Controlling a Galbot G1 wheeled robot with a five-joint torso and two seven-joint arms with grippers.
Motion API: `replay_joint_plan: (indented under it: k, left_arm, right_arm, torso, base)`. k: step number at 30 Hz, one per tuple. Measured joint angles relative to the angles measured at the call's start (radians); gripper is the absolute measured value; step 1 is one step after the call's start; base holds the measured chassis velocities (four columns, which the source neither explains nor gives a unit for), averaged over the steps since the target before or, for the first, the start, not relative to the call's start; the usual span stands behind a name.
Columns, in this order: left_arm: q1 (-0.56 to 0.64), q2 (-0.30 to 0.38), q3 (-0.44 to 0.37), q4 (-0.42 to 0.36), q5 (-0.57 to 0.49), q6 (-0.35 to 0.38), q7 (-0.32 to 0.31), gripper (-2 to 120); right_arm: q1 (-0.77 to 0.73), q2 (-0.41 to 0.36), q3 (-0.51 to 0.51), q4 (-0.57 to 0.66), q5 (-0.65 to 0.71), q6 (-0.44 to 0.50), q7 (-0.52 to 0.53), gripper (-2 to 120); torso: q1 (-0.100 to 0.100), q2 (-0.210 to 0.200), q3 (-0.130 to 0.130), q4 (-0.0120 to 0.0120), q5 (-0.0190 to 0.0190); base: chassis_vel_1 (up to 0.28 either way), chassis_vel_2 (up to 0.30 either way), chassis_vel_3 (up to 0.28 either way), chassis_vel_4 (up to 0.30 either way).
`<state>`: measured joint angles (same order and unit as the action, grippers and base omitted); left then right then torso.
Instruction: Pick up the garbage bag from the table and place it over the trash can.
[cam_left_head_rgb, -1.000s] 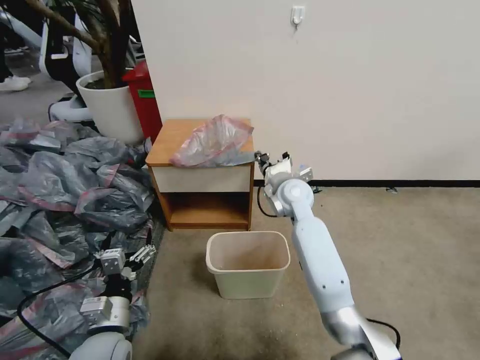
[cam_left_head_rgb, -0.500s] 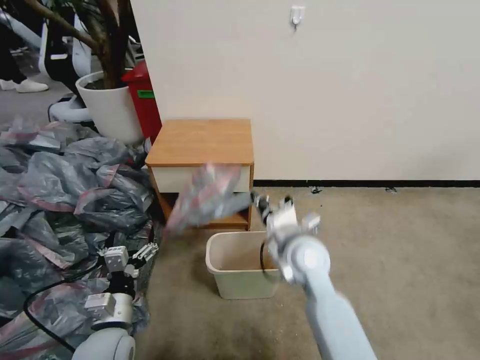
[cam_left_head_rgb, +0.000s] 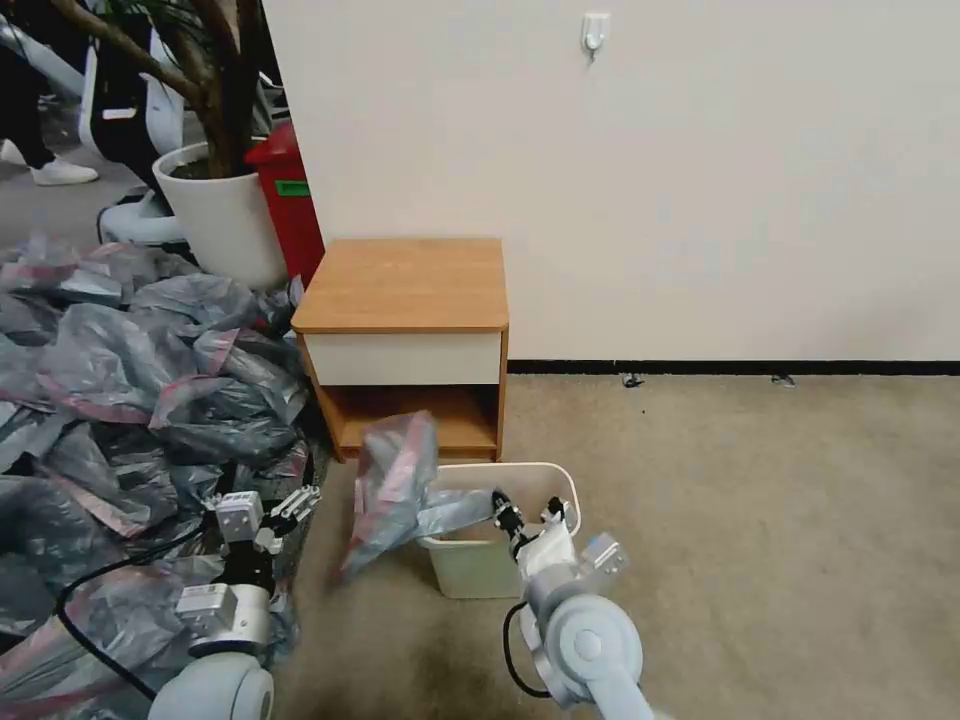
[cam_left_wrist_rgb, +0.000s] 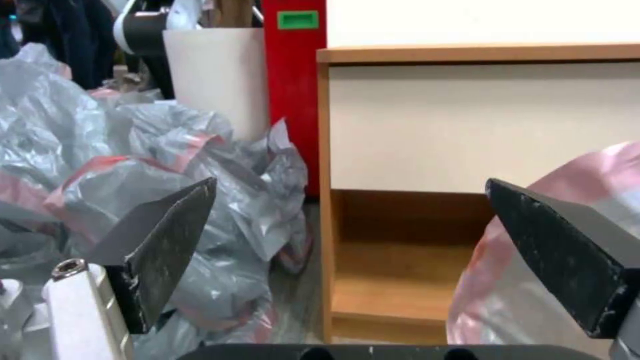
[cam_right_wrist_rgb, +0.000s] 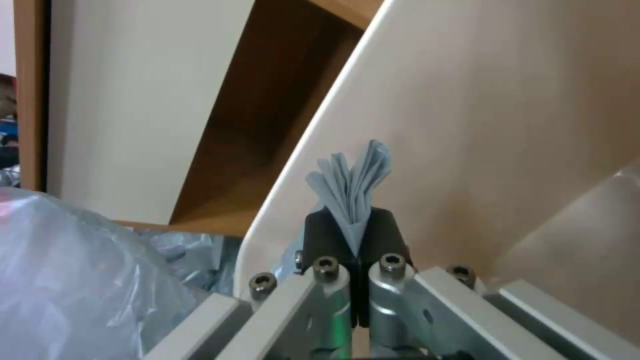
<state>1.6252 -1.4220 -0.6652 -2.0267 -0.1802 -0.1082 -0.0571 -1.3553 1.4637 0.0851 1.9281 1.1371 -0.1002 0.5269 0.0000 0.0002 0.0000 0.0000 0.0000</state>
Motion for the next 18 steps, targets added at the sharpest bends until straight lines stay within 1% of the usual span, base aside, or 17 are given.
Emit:
replay_joint_plan:
  k: [6, 7, 9, 10, 13, 14, 15, 18]
  left_arm:
    - [-0.007, 0.008, 0.002, 0.002, 0.000, 0.000, 0.000, 100]
    - [-0.008, 0.012, 0.002, 0.003, 0.000, 0.000, 0.000, 100]
    - [-0.008, 0.014, 0.003, 0.004, 0.000, 0.000, 0.001, 100]
    - [-0.008, 0.014, 0.003, 0.004, 0.000, 0.000, 0.001, 100]
    - [-0.006, 0.009, 0.010, 0.006, 0.001, 0.000, 0.002, 100]
    - [-0.006, 0.009, 0.010, 0.006, 0.001, 0.000, 0.002, 100]
    - [-0.005, 0.008, 0.012, 0.006, 0.002, 0.000, 0.003, 100]
    - [-0.002, 0.004, 0.022, 0.006, 0.006, 0.000, 0.006, 100]
  right_arm:
    - [-0.006, -0.016, -0.002, 0.000, -0.038, 0.000, -0.012, 0]
    - [-0.007, -0.020, -0.003, 0.000, -0.054, 0.000, -0.017, 2]
    - [-0.007, -0.028, -0.002, -0.001, -0.080, 0.001, -0.021, 12]
    - [-0.007, -0.028, -0.002, -0.001, -0.080, 0.001, -0.021, 12]
    - [-0.007, -0.044, 0.000, -0.006, -0.137, 0.004, -0.031, 25]
    - [-0.007, -0.044, 0.000, -0.006, -0.137, 0.004, -0.031, 25]
    - [-0.009, -0.048, 0.000, -0.004, -0.149, 0.004, -0.034, 28]
    - [-0.018, -0.059, 0.001, 0.008, -0.188, 0.005, -0.041, 43]
  torso:
    - [0.000, 0.000, 0.000, 0.0000, 0.0000]
    - [0.000, 0.000, 0.000, 0.0000, 0.0000]
    - [0.000, 0.000, 0.000, 0.0000, 0.0000]
    - [0.000, 0.000, 0.000, 0.0000, 0.0000]
    - [0.000, 0.000, 0.000, 0.0000, 0.0000]
    - [0.000, 0.000, 0.000, 0.0000, 0.0000]
    - [0.000, 0.000, 0.000, 0.0000, 0.0000]
    - [0.000, 0.000, 0.000, 0.0000, 0.0000]
  base:
    - [0.000, 0.000, 0.000, 0.000]
    - [0.000, 0.000, 0.000, 0.000]
    - [0.000, 0.000, 0.000, 0.000]
    - [0.000, 0.000, 0.000, 0.000]
    - [0.000, 0.000, 0.000, 0.000]
    - [0.000, 0.000, 0.000, 0.000]
    - [0.000, 0.000, 0.000, 0.000]
    - [0.000, 0.000, 0.000, 0.000]
